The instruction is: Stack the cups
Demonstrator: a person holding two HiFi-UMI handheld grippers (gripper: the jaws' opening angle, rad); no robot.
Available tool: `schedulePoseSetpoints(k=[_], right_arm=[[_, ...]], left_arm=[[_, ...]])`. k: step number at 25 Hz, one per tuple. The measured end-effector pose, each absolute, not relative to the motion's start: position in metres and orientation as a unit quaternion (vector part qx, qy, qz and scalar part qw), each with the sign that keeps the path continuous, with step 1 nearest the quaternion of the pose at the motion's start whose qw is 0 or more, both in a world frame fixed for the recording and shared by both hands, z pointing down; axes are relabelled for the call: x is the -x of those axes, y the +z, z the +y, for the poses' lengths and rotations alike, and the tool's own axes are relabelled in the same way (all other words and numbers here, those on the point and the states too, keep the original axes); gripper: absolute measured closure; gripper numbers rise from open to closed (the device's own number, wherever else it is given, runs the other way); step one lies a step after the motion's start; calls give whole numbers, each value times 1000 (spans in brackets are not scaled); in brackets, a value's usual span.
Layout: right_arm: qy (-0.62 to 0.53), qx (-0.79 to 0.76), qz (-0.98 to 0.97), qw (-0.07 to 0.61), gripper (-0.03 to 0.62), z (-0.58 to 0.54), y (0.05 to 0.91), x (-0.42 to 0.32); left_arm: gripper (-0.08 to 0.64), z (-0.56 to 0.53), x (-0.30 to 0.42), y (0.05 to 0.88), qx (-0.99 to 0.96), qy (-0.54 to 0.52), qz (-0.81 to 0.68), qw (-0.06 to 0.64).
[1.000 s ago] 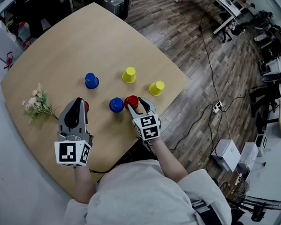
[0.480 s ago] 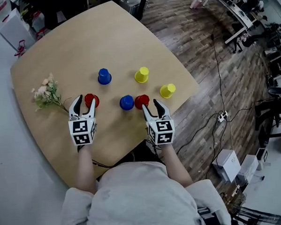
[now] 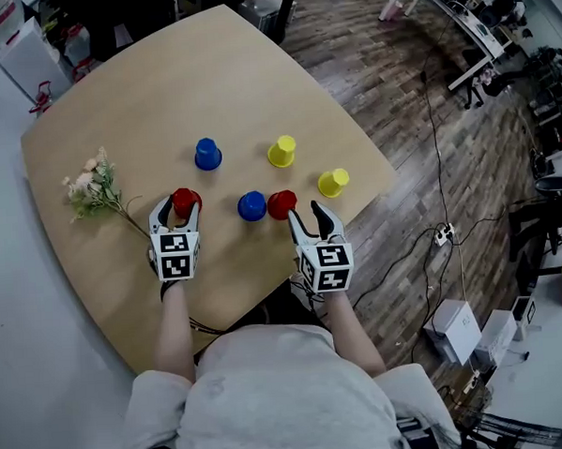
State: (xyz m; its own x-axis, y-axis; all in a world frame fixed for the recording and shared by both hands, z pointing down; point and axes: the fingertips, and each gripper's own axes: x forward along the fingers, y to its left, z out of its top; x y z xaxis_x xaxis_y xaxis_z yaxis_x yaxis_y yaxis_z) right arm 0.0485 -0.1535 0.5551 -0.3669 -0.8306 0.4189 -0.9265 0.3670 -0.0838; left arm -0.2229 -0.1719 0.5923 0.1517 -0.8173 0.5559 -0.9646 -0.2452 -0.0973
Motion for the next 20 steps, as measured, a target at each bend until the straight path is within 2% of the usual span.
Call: schedulePoseSetpoints(k=[10, 20], right_arm=[[153, -546, -812, 142, 370, -152, 548, -54], [161, -556, -803, 139, 370, -152, 551, -66]], left_arm=[[328, -161, 141, 594, -802, 264, -522, 122], [328, -165, 123, 602, -808, 279, -506, 115]])
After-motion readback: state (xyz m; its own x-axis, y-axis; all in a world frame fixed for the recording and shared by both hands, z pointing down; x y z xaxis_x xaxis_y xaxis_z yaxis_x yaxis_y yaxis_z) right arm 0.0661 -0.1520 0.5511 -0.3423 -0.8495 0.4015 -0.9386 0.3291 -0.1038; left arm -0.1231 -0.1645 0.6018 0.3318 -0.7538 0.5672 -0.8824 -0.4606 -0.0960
